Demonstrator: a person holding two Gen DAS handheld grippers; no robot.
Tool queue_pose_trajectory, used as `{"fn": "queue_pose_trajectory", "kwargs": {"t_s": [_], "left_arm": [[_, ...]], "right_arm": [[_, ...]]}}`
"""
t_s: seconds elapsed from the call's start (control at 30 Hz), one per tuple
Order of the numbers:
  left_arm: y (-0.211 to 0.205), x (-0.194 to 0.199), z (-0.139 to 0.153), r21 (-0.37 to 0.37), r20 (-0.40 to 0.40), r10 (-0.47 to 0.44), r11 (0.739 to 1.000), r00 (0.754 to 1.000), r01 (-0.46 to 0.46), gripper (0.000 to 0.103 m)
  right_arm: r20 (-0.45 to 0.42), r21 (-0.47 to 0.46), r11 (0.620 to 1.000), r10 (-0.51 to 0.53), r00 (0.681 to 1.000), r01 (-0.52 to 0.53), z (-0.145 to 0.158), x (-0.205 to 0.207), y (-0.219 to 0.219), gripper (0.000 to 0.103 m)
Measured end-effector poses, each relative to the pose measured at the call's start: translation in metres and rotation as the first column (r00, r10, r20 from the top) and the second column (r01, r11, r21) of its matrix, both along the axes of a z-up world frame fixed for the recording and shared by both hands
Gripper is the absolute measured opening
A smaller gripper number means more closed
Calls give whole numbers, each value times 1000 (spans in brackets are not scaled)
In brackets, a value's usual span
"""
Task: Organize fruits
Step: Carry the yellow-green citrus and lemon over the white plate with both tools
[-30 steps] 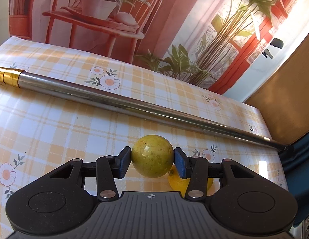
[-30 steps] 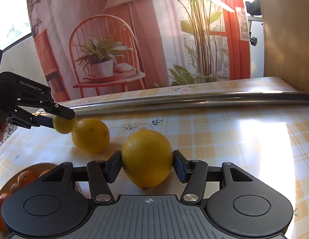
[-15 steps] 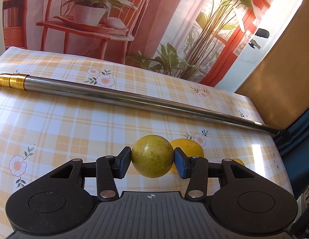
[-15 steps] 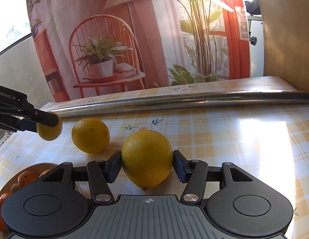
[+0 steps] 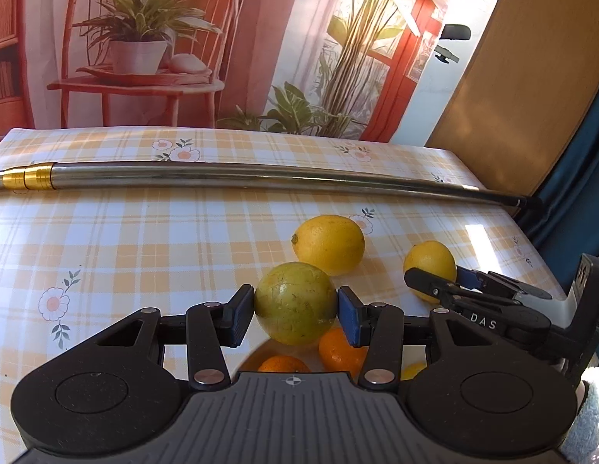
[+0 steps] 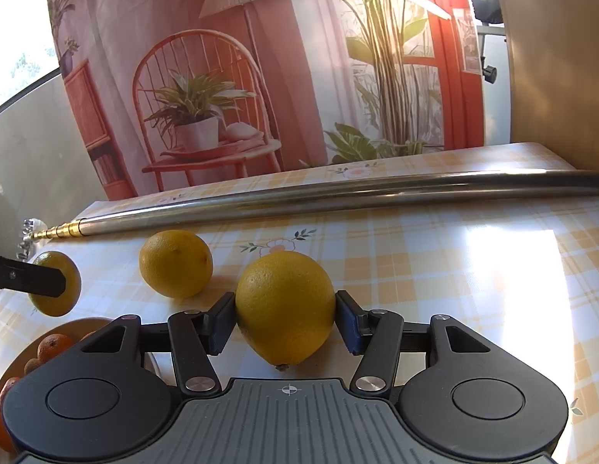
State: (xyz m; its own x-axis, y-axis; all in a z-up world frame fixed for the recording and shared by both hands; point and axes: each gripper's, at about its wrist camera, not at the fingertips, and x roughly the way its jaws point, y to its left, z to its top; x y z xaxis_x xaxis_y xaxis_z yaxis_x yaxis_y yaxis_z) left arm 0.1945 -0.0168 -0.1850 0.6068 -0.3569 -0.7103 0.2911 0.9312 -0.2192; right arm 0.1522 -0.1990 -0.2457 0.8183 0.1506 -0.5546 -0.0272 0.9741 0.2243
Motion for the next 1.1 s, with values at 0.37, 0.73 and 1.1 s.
{"fn": "queue_pose_trajectory", "kwargs": {"t_s": [0.37, 0.73, 1.1], "left_arm": [[-3, -43, 1, 14, 33, -36, 999, 999, 36, 49], [2, -70, -4, 20, 8, -100, 995, 995, 100, 49], [-4, -93, -4, 48, -23, -154, 987, 988, 155, 49]], "right_arm": [[-16, -29, 999, 20, 1000, -21, -1, 1, 7, 51], [-40, -35, 999, -6, 999, 5, 14, -11, 14, 50], [2, 37, 998, 59, 998, -59, 50, -58, 31, 50]]}}
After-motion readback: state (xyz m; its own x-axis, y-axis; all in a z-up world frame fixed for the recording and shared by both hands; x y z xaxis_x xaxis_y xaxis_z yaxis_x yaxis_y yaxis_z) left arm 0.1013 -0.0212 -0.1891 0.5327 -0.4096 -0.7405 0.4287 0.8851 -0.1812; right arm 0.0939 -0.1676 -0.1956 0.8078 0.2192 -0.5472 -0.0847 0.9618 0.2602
